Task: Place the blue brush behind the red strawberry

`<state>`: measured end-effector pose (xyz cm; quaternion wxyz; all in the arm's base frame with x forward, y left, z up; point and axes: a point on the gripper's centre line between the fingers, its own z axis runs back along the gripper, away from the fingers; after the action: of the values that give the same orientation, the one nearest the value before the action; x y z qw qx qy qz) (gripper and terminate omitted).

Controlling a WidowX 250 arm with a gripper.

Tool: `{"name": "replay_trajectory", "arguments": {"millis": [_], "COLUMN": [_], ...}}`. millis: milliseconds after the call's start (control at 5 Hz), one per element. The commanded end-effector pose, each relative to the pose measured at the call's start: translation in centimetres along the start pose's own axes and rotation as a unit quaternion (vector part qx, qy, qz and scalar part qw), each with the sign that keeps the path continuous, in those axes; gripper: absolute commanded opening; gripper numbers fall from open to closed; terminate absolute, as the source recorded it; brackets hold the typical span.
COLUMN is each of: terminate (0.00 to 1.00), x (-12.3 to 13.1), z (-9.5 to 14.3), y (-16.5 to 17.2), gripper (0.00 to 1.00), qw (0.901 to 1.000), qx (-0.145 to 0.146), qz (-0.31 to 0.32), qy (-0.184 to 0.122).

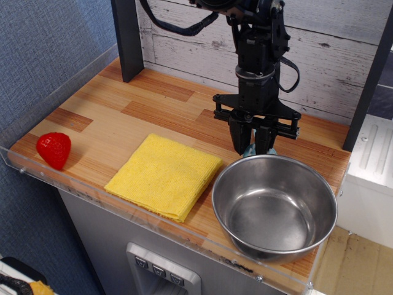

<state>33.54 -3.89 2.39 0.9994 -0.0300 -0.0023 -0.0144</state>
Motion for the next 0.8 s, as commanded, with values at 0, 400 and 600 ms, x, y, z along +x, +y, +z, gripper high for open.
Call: {"name": "replay_trajectory", "arguments": {"millis": [0, 400, 600], "terminate": [0.00, 0.00, 0.00], "x": [0.6, 0.0, -1.4], "z": [4.8, 8.2, 8.4], "y": [2.6, 10.1, 14.9], "gripper": [0.00, 0.00, 0.00], "qw": [0.9992, 0.9961, 0.9917], "qx": [-0.019, 0.000, 0.027], "qz": [0.011, 0.070, 0.116], "qy": [-0.033, -0.053, -0.049]}}
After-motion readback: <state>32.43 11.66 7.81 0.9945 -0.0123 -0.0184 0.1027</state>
